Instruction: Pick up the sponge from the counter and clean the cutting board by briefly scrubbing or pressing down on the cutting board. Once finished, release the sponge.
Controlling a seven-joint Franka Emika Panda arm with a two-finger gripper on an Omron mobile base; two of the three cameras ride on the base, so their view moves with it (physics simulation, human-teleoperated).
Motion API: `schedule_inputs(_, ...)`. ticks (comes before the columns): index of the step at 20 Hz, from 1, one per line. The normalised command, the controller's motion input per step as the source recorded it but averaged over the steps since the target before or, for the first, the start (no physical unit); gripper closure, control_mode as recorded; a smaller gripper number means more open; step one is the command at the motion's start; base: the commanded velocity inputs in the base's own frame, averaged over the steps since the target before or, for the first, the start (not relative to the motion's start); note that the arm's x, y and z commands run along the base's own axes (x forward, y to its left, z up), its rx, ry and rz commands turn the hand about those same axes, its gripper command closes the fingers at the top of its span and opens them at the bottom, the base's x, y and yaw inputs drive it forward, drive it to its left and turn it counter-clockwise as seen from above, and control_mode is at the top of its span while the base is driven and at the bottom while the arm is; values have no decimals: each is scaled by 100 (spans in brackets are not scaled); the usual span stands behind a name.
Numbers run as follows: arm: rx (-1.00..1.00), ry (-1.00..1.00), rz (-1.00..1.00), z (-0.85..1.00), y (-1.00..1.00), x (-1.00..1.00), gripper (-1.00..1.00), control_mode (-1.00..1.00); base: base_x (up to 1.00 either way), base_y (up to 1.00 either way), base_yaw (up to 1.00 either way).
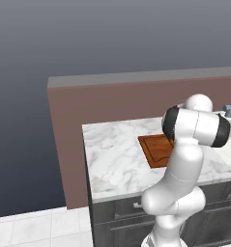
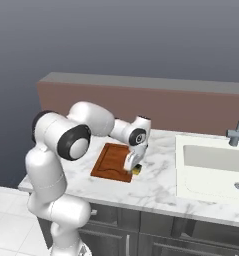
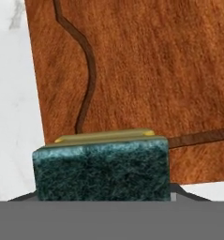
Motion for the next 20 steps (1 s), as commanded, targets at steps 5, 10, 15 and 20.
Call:
schedule_inputs(5, -3, -4, -15, 0, 4, -23, 100, -100, 0, 0, 0)
schedule_inputs(10, -2, -5, -22, 0, 0, -31, 100, -100, 0, 0, 0)
schedule_inputs(15, -3, -1, -19, 0, 3, -11, 100, -100, 0, 0, 0)
schedule_inputs(20, -3, 0, -3, 0, 14, 0, 100, -100, 0, 0, 0)
